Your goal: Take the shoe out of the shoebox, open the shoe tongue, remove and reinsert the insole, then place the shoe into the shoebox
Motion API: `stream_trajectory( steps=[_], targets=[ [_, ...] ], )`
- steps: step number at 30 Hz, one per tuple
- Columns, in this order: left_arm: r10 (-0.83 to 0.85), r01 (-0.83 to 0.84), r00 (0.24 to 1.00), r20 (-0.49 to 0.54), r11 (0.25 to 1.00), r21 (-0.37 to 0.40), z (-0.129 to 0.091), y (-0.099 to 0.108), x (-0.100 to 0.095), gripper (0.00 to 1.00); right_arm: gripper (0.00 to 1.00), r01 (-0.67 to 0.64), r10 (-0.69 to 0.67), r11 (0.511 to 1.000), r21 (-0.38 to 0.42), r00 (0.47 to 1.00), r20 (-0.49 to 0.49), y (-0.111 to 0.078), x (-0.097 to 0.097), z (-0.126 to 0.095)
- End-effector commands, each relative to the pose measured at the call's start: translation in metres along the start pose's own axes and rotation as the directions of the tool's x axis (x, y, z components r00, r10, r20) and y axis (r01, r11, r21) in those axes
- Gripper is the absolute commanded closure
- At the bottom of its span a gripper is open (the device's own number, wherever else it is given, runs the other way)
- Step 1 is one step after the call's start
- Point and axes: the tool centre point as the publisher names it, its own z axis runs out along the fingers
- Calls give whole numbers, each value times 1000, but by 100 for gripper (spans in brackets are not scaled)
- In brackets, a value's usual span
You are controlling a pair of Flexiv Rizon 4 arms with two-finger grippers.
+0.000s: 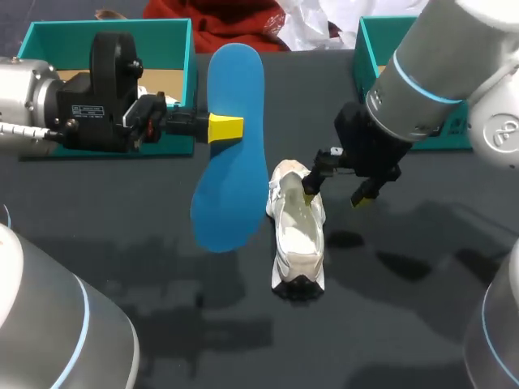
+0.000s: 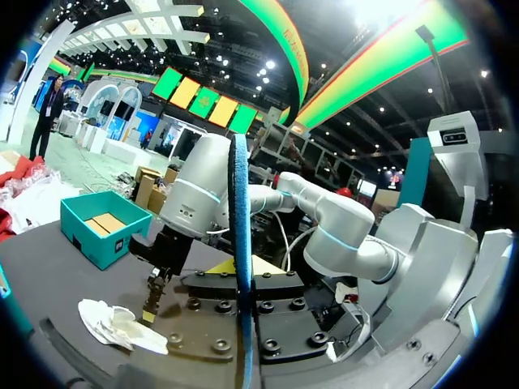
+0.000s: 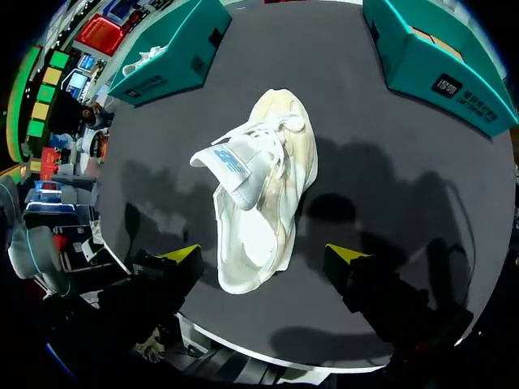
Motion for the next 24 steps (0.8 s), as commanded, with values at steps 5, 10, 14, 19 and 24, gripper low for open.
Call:
stream_trajectory(
  steps=[5,10,14,19,24],
  targets=[
    [376,-377,926,-25,923,-76,1,-16,-17,100,0,-33,29,999,-10,964,-264,12,-13,-25],
    [614,-596,789,7,768,-237,2,-21,-35,100,0,-69,53,997,-33,932,-359,20,-14,-44],
    [633,-603,774,24,748,-278,2,-22,-41,100,0,-78,61,996,-40,942,-330,21,-12,-48],
    [633,-603,774,24,748,-278,2,-22,-41,100,0,-78,61,996,-40,942,-330,21,-12,-48],
    [734,-719,679,-14,662,-214,5,-17,-45,100,0,-82,61,996,-32,905,-422,29,-6,-54]
  ],
)
